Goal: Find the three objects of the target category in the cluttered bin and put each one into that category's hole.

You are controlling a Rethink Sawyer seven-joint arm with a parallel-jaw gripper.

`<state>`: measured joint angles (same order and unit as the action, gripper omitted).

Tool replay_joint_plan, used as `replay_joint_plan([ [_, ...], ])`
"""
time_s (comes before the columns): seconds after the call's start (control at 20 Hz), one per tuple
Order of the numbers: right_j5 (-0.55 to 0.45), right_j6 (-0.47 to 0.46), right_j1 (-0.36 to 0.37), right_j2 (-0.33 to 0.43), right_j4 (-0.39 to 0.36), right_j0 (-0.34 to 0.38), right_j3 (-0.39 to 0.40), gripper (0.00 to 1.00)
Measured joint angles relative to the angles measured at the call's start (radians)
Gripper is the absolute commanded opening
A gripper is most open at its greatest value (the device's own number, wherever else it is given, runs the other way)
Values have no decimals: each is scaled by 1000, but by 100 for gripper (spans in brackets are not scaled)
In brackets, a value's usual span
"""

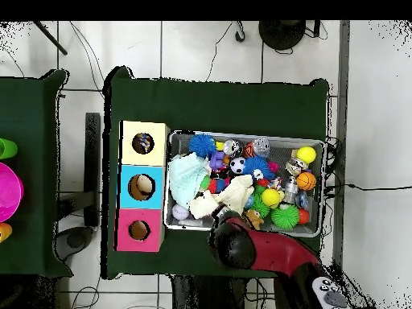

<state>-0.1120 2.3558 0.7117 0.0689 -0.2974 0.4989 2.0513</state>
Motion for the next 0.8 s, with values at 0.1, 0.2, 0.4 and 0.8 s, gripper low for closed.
replay_joint_plan([
  [0.1, -2, 0, 0, 0, -8, 17, -9, 100],
  [0.2, -6, 0, 0, 0, -21, 34, -25, 100],
  [0.4, -25, 0, 0, 5, -50, 75, -67, 100],
  [0.8, -103, 0, -1, 48, -115, 163, -161, 100],
])
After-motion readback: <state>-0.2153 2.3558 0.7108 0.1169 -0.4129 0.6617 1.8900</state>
